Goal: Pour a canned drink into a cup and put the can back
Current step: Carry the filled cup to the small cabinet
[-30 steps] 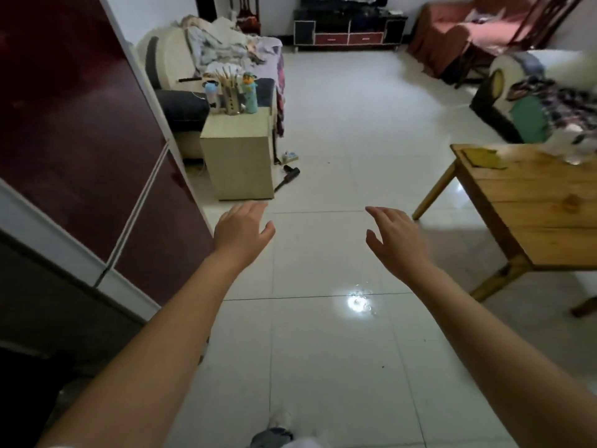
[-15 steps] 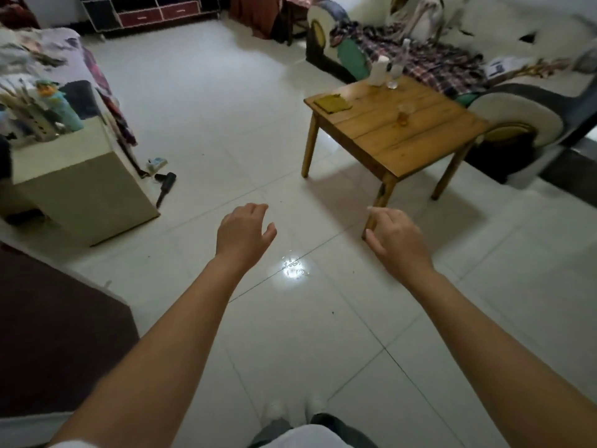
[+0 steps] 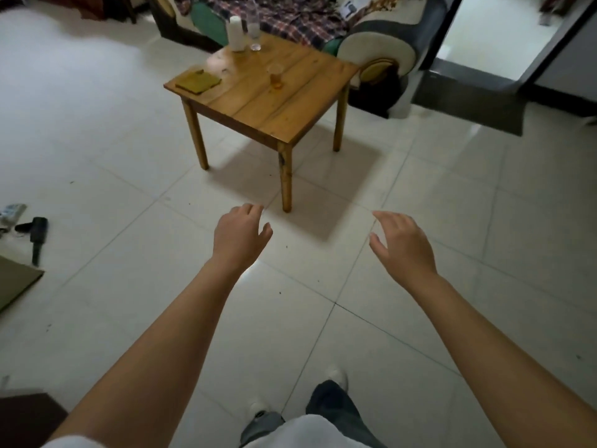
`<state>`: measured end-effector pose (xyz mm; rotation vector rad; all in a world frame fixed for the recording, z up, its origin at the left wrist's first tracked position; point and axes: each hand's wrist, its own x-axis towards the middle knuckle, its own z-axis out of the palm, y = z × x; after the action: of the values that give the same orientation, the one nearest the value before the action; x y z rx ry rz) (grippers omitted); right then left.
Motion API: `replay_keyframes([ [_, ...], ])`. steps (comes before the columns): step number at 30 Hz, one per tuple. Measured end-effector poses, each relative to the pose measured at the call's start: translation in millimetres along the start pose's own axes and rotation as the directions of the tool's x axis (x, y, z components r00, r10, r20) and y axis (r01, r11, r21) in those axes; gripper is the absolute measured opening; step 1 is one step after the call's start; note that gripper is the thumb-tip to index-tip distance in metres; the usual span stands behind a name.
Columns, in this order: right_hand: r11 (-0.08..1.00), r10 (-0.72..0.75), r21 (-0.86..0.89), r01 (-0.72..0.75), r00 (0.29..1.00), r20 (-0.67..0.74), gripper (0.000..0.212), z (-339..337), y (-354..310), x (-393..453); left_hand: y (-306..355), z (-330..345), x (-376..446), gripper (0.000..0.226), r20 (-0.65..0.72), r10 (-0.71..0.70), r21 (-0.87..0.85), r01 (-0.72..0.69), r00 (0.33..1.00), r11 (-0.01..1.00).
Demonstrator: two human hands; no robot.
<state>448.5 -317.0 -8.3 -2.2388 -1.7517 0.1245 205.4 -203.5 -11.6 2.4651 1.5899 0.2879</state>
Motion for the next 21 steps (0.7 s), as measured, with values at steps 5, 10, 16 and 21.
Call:
replay_keyframes([
  [5,0.998,0.069,-0.01,-0.069,0.998,-0.004,0.04,-13,58,4,51,23,30,0.039,0.024,0.064,0.006,-0.065,0.998,0.998],
  [10,0.996,0.089,-0.004,-0.089,0.996,0.003,0.041,-24,106,19,95,37,63,0.035,-0.006,0.096,0.002,-0.096,0.995,0.995],
  [16,0.995,0.1,-0.001,-0.1,0.995,0.027,0.042,-31,148,51,127,49,105,0.038,-0.015,0.105,0.021,-0.105,0.994,0.994],
  [21,0.994,0.107,-0.028,-0.105,0.991,0.076,0.044,-30,174,91,142,62,150,0.039,0.016,0.129,0.053,-0.13,0.991,0.99],
])
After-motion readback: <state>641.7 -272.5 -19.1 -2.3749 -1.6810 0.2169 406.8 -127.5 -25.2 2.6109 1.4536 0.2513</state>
